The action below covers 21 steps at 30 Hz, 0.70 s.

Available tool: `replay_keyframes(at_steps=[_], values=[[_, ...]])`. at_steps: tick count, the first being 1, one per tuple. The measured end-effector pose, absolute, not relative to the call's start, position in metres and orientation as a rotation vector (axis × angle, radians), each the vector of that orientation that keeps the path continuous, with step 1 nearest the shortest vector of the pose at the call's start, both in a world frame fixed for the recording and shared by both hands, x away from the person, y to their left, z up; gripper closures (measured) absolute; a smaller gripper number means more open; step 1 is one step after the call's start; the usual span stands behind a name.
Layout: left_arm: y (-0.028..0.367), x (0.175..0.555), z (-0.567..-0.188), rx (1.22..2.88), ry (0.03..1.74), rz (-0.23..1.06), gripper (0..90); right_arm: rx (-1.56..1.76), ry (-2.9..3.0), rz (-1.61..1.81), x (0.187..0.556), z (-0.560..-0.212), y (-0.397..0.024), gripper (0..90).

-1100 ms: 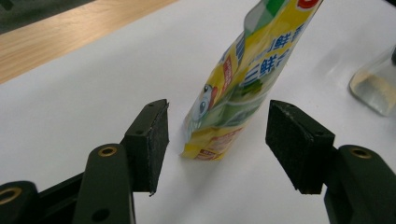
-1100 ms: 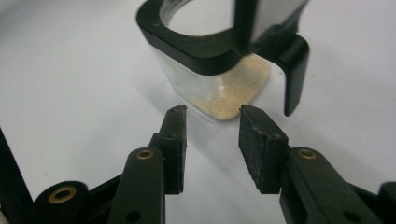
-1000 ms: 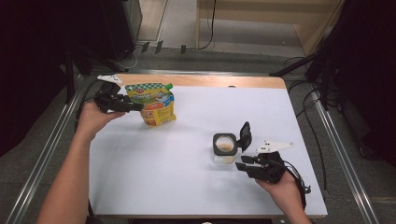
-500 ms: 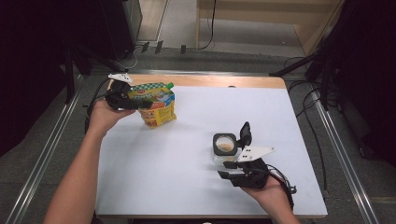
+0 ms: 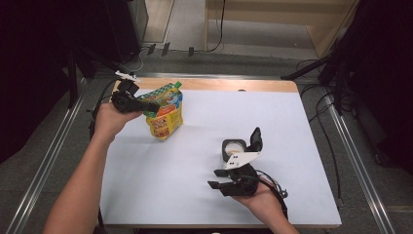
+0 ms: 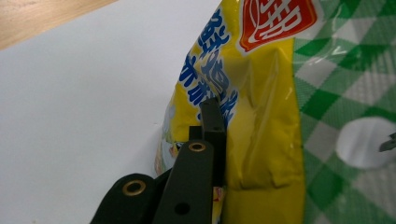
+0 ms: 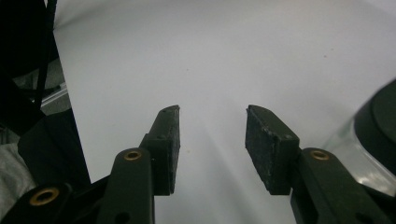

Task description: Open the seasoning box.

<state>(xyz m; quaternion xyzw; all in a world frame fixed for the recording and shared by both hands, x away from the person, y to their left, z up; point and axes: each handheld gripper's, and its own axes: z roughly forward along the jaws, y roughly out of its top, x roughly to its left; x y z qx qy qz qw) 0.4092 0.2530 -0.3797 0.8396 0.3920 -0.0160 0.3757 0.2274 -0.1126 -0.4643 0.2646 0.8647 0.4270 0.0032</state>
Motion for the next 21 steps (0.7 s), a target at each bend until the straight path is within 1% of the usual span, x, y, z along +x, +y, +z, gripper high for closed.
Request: replay_keyframes(at_steps=[3,8,10,14,21], values=[[0.252,0.406,-0.369,2.126,1.018,-0.087,90.0,0.823,2.708,1.329,0.23,-0.464,-0.106,56.2],[0.245,0.394,-0.351,2.106,0.995,-0.184,90.0,0.815,2.695,1.356,0.235,-0.462,-0.094,55.4],[0.24,0.386,-0.345,2.117,0.966,-0.181,90.0,0.799,2.69,1.361,0.236,-0.462,-0.088,55.2],[0.23,0.367,-0.335,2.17,0.927,-0.132,90.0,0.785,2.675,1.364,0.237,-0.465,-0.077,55.0],[0.224,0.339,-0.334,2.142,0.909,-0.147,90.0,0.81,2.649,1.353,0.242,-0.474,-0.066,55.8]])
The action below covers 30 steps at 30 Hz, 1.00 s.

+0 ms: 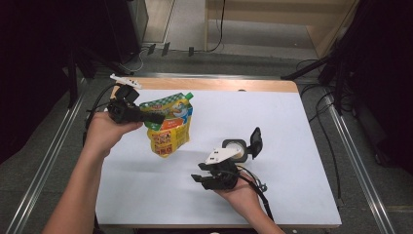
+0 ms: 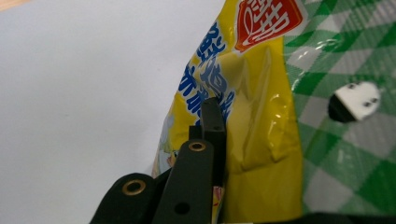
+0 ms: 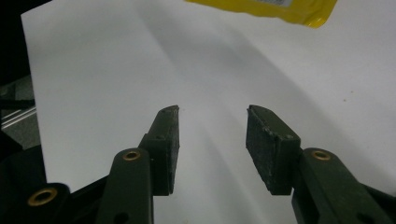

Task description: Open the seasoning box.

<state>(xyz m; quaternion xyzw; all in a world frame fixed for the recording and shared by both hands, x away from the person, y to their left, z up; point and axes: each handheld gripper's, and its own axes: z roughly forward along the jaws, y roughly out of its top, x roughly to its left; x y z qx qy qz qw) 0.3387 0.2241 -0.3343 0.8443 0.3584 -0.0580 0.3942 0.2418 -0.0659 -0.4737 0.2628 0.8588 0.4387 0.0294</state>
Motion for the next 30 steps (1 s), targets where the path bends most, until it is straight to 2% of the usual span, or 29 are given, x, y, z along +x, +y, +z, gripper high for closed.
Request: replay_keyframes(at_steps=[21,30], values=[[0.194,0.284,-0.329,2.133,0.859,-0.28,90.0,0.93,2.57,1.336,0.251,-0.508,-0.046,58.3],[0.18,0.279,-0.335,2.114,0.868,-0.366,90.0,0.799,2.488,1.389,0.241,-0.51,-0.046,60.6]])
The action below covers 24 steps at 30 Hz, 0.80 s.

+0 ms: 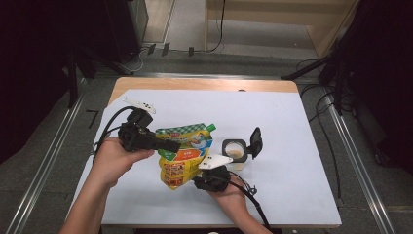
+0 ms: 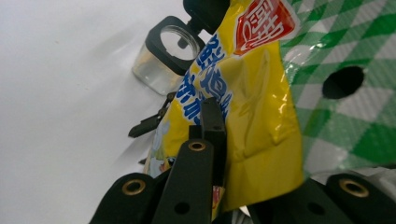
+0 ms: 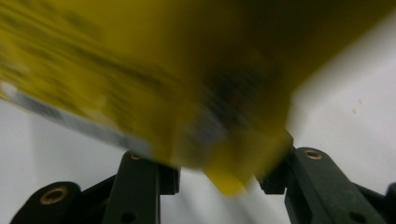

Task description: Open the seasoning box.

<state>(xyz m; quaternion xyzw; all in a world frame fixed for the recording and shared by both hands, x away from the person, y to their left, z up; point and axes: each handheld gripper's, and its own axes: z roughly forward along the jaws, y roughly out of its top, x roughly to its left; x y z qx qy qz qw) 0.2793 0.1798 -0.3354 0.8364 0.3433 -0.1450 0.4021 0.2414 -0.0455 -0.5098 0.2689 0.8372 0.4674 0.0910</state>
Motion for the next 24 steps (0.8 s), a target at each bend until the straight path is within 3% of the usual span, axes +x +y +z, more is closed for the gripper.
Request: replay_keyframes(at_steps=[10,24], values=[[0.177,0.285,-0.344,2.068,0.902,-0.32,89.6,0.703,2.497,1.362,0.232,-0.505,-0.042,58.3],[0.155,0.287,-0.356,2.05,0.867,-0.268,81.1,0.596,2.525,1.396,0.211,-0.488,-0.034,59.6]])
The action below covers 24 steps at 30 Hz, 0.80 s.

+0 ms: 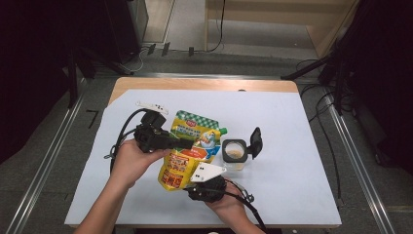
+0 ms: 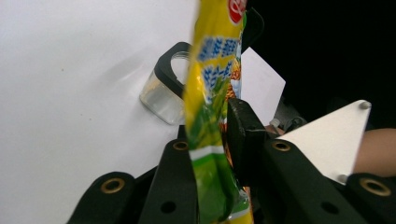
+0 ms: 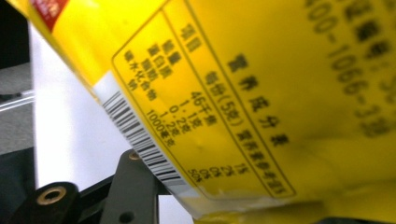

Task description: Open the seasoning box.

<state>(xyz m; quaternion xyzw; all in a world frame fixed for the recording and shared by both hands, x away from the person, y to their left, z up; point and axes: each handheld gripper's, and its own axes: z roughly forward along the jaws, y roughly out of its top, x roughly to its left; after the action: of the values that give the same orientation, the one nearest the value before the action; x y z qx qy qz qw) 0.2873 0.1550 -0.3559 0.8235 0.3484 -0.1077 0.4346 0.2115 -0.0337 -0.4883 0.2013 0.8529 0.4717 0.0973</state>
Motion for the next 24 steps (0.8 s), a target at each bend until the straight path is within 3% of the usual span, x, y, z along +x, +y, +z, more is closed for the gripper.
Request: replay_keyframes(at_steps=[9,24], values=[[0.148,0.286,-0.358,2.057,0.807,-0.223,76.9,0.616,2.554,1.479,0.206,-0.478,-0.035,61.6],[0.127,0.29,-0.369,2.091,0.888,-0.256,74.7,0.646,2.617,1.514,0.202,-0.473,-0.032,64.2]])
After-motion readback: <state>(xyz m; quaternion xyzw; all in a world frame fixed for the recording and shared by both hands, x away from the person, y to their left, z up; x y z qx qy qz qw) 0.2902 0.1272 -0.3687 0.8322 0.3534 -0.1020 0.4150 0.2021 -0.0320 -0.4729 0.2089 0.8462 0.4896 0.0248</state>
